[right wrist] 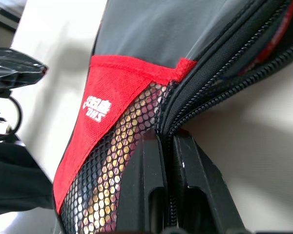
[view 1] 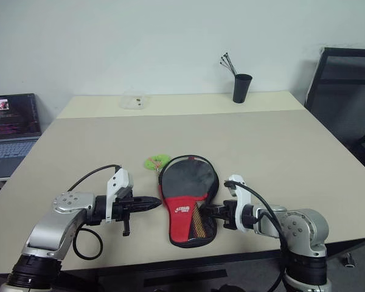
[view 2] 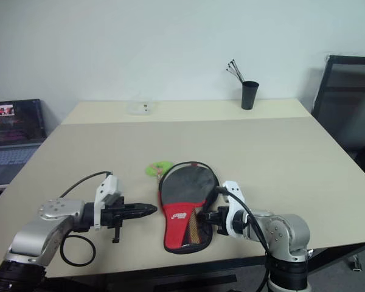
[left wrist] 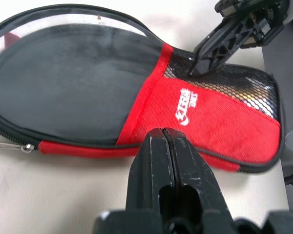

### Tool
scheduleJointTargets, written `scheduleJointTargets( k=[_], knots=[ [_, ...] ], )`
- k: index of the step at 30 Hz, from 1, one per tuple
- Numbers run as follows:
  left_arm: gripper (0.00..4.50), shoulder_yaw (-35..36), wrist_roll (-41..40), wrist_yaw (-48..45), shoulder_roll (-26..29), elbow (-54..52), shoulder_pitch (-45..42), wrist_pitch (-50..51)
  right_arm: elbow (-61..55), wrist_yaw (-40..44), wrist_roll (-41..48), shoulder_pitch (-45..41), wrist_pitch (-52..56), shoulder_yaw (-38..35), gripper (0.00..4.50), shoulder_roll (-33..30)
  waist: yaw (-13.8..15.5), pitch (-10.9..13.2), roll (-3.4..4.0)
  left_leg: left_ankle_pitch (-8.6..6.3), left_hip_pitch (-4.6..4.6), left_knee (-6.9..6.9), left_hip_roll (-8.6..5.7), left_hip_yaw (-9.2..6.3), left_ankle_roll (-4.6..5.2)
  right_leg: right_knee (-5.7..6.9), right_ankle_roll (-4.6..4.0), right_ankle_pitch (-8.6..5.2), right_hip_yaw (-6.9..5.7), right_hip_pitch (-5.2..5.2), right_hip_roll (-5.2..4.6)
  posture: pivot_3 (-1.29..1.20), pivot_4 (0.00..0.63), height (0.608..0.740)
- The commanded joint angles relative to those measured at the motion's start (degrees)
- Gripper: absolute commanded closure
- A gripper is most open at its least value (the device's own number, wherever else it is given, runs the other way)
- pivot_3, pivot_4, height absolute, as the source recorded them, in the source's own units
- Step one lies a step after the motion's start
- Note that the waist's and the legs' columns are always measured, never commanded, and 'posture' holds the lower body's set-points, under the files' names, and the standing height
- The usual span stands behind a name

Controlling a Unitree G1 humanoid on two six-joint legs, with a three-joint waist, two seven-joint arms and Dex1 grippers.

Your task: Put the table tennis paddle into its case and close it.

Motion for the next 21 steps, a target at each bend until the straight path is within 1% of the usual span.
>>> scheduleJointTargets(
  k=[1, 7, 8, 9, 10, 18, 20, 21],
  knots=[
    [4.50, 0.37, -0.40, -0.47, 0.16, -0.70, -0.19, -1.30, -2.04, 0.37, 1.25, -0.11, -0.18, 1.31, 4.49, 0.10, 0.00, 0.00, 0.00, 0.00, 0.00, 0.00, -0.01, -0.01, 0.00, 0.00, 0.00, 0.00, 0.00, 0.00, 0.00, 0.00, 0.150, 0.740],
    [4.50, 1.60, -1.82, -0.43, 0.43, -1.75, 1.69, -0.42, -1.35, 0.57, 0.49, 0.52, -1.75, 1.89, 4.49, -3.43, 0.01, 0.00, 0.00, 0.00, 0.00, -0.01, -0.01, -0.02, 0.00, -0.02, -0.01, -0.01, 0.00, 0.00, 0.00, 0.00, 0.150, 0.740],
    [4.50, 1.89, -1.80, -0.02, 0.44, -1.94, 1.99, -0.51, -1.46, 0.49, 0.48, 0.63, -1.82, 1.58, 3.91, -3.82, 0.01, 0.00, 0.00, 0.00, 0.00, -0.01, -0.01, -0.02, 0.00, -0.02, -0.01, -0.01, 0.01, 0.00, 0.00, 0.00, 0.150, 0.740],
    [4.50, 2.05, -1.99, 0.24, 0.43, -2.11, 2.23, -0.28, -1.67, 0.47, 0.49, 0.74, -1.84, 1.37, 3.69, -4.19, 0.01, 0.00, 0.00, 0.00, 0.00, -0.01, -0.01, -0.02, 0.00, -0.02, -0.01, -0.01, 0.01, 0.00, -0.01, 0.00, 0.150, 0.740],
    [4.50, 2.18, -2.10, 0.54, 0.42, -2.20, 2.42, -0.13, -1.92, 0.36, 0.42, 0.83, -1.88, 1.17, 3.37, -4.50, 0.02, 0.00, 0.00, 0.00, 0.00, -0.01, -0.01, -0.02, 0.00, -0.02, -0.01, -0.01, 0.01, 0.00, -0.01, 0.00, 0.150, 0.740],
    [4.50, 2.03, -2.11, 1.81, 0.15, -2.28, 3.11, -0.33, -5.55, 1.97, 2.14, 1.22, 0.02, 0.13, 0.68, -7.14, 0.05, 0.00, 0.00, 0.00, 0.00, 0.00, -0.01, -0.08, 0.00, -0.01, 0.00, -0.01, -0.01, 0.01, -0.01, 0.00, 0.150, 0.740],
    [4.50, 2.04, -2.13, 2.20, 0.03, -2.06, 2.99, -0.23, -6.99, 2.97, 3.22, 1.25, 0.69, 0.28, 0.08, -8.75, 0.07, 0.00, 0.00, 0.00, 0.00, 0.00, -0.03, -0.08, 0.00, -0.01, 0.00, -0.01, -0.01, 0.01, -0.02, 0.00, 0.150, 0.740],
    [4.50, 2.09, -2.14, 2.36, -0.02, -1.87, 2.92, -0.13, -7.80, 3.90, 4.37, 1.28, 0.85, 0.16, 0.03, -9.90, 0.07, 0.00, 0.00, 0.00, 0.00, 0.00, -0.03, -0.08, 0.00, -0.02, 0.00, -0.01, -0.01, 0.01, -0.03, 0.00, 0.150, 0.740]
  ],
)
